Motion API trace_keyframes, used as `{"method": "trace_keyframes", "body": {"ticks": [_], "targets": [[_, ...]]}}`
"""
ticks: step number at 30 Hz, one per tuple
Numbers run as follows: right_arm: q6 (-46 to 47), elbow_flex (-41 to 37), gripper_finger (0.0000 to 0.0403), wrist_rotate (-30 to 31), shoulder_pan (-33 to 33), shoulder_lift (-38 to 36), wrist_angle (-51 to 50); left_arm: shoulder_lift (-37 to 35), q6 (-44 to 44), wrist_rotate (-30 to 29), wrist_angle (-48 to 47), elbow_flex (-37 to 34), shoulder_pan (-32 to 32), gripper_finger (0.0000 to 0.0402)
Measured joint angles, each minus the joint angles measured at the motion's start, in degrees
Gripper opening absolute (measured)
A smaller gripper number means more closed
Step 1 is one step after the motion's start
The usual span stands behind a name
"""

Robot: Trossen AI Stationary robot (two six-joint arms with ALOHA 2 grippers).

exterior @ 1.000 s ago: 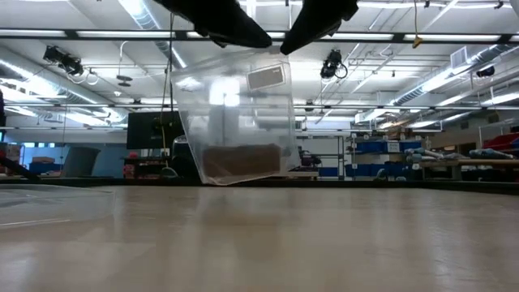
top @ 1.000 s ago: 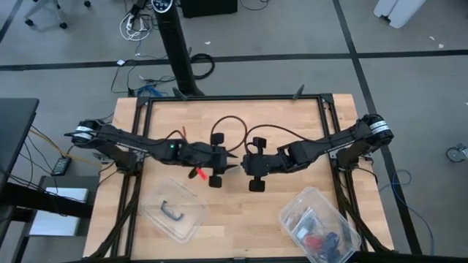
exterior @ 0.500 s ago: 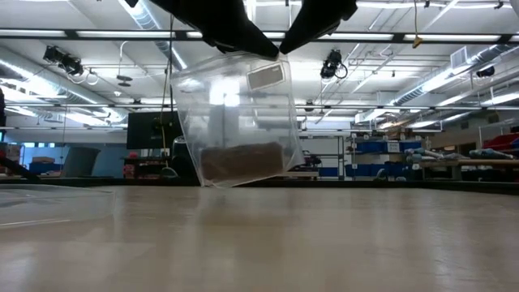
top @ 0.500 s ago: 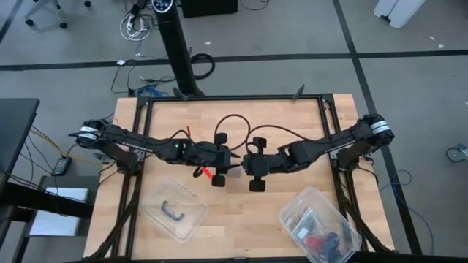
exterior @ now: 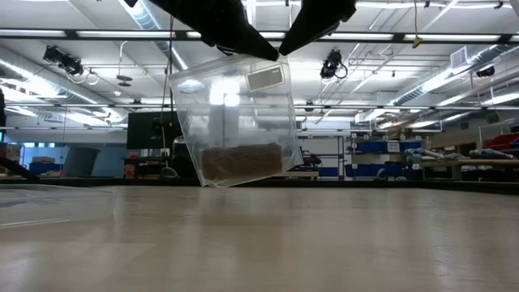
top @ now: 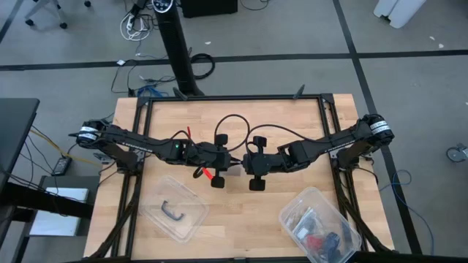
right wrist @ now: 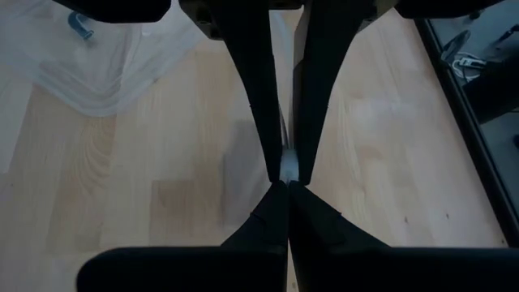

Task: Roll bandage
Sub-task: Close the transparent zip bag

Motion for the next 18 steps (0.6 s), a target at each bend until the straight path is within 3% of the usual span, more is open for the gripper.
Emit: {"method": "trace_keyframes", "body": {"ticks": [18], "targets": [[3.29, 0.0, 0.0, 0.68, 0.11, -0.04, -6.98, -1.2, -1.4, -1.99, -7.37, -0.11, -0.47, 0.0008]]}}
